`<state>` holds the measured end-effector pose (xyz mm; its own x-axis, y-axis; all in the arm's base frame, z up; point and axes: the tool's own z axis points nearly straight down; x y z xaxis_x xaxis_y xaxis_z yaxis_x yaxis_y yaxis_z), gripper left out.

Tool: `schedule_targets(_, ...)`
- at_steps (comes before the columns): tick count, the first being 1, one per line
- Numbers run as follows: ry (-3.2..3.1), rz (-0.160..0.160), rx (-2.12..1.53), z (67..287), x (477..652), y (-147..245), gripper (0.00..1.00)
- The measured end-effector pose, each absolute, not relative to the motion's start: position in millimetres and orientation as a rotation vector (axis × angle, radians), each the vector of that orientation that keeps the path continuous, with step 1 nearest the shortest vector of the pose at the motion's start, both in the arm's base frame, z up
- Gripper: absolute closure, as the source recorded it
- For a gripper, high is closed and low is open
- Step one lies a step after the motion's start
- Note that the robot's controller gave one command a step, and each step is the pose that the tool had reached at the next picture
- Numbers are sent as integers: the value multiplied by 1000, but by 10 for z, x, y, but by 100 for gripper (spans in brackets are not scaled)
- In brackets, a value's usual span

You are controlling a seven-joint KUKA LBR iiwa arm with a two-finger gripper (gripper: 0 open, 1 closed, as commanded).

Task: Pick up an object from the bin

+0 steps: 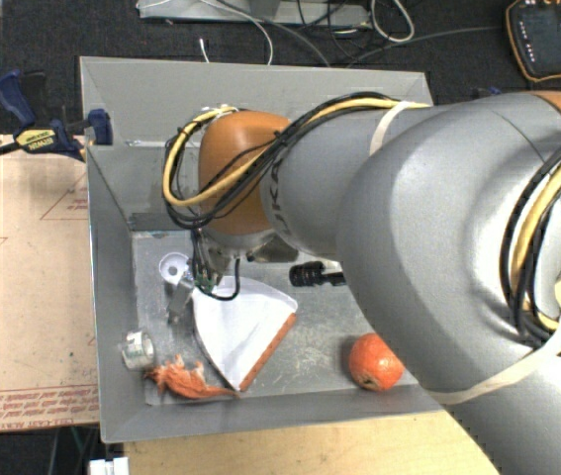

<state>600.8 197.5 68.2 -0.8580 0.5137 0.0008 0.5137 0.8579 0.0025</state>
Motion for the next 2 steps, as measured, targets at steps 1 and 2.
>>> schedule_targets(1, -2989, -9, -967, 703, 5773, 2105, 100)
schedule_targets(2, -2988, -9, -968, 703, 5773, 2104, 100)
